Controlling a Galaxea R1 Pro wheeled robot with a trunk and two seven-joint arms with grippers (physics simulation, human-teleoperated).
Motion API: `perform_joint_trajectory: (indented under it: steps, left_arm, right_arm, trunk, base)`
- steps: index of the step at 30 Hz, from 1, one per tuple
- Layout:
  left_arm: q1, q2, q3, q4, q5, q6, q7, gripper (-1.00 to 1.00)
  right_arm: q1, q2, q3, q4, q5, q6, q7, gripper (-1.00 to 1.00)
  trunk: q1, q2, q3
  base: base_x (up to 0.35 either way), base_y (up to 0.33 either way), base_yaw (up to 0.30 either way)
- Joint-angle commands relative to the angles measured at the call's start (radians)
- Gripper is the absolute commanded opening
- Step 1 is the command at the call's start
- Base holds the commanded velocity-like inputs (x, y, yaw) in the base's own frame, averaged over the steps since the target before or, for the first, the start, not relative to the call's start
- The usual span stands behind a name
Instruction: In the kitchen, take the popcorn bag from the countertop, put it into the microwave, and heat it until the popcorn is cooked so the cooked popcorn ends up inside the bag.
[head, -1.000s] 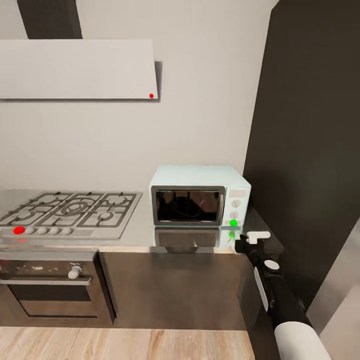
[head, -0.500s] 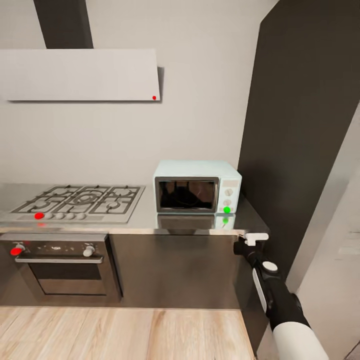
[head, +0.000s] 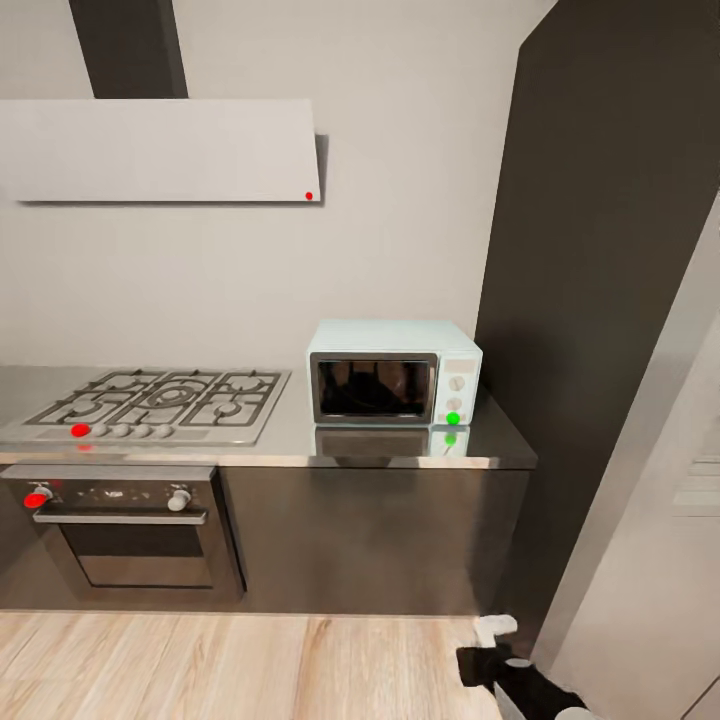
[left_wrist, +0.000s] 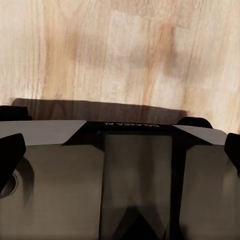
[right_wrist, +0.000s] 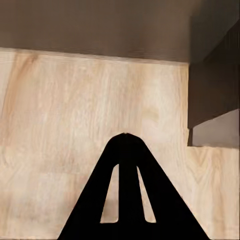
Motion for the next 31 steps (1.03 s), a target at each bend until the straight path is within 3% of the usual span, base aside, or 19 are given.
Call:
perform_joint_trajectory:
  steps: [1, 4, 7, 10, 11, 15, 16, 31]
  left_arm:
    - [-0.001, 0.0, -0.009, 0.001, 0.01, -0.001, -0.003, 1.0]
    - [-0.001, 0.0, -0.009, 0.001, 0.01, -0.001, -0.003, 1.0]
    - [-0.001, 0.0, -0.009, 0.001, 0.01, -0.001, -0.003, 1.0]
    - [-0.001, 0.003, -0.009, 0.001, 0.009, -0.001, -0.003, 1.0]
    - [-0.001, 0.007, -0.009, 0.001, 0.009, -0.001, -0.003, 1.0]
    - [-0.001, 0.01, -0.009, 0.001, 0.01, -0.001, -0.003, 1.0]
    - [-0.001, 0.069, -0.013, -0.051, -0.016, -0.025, 0.227, 1.0]
    - [-0.001, 0.069, -0.013, -0.051, -0.016, -0.025, 0.227, 1.0]
  right_arm:
    - [-0.001, -0.004, -0.009, 0.057, 0.007, -0.004, -0.007, -1.0]
    - [0.013, -0.026, -0.012, 0.161, 0.001, -0.063, -0.025, -1.0]
    - [0.214, -0.034, -0.015, 0.179, -0.002, -0.152, -0.028, -1.0]
    - [0.341, -0.067, -0.018, 0.181, -0.011, -0.173, -0.03, -1.0]
    - [0.382, -0.076, -0.019, 0.182, -0.036, -0.175, -0.029, -1.0]
    - [0.413, -0.075, -0.017, 0.182, -0.062, -0.177, -0.026, -1.0]
    - [0.416, -0.062, -0.013, 0.165, -0.058, -0.175, -0.027, -1.0]
    - [0.416, -0.062, -0.013, 0.165, -0.058, -0.175, -0.027, -1.0]
  trunk:
    - [0.0, -0.001, -0.001]
    - [0.0, -0.001, -0.001]
    - [0.0, -0.001, -0.001]
    - [0.0, -0.001, -0.001]
    - [0.0, -0.001, -0.001]
    - [0.0, -0.001, -0.001]
    - [0.0, -0.001, -0.001]
    - [0.0, -0.001, -0.001]
  base:
    - [0.0, 0.0, 0.0]
    - [0.0, 0.0, 0.0]
    - [0.0, 0.0, 0.0]
    - [0.0, 0.0, 0.0]
    - [0.0, 0.0, 0.0]
    - [0.0, 0.0, 0.0]
    - [0.0, 0.0, 0.0]
    - [0.0, 0.0, 0.0]
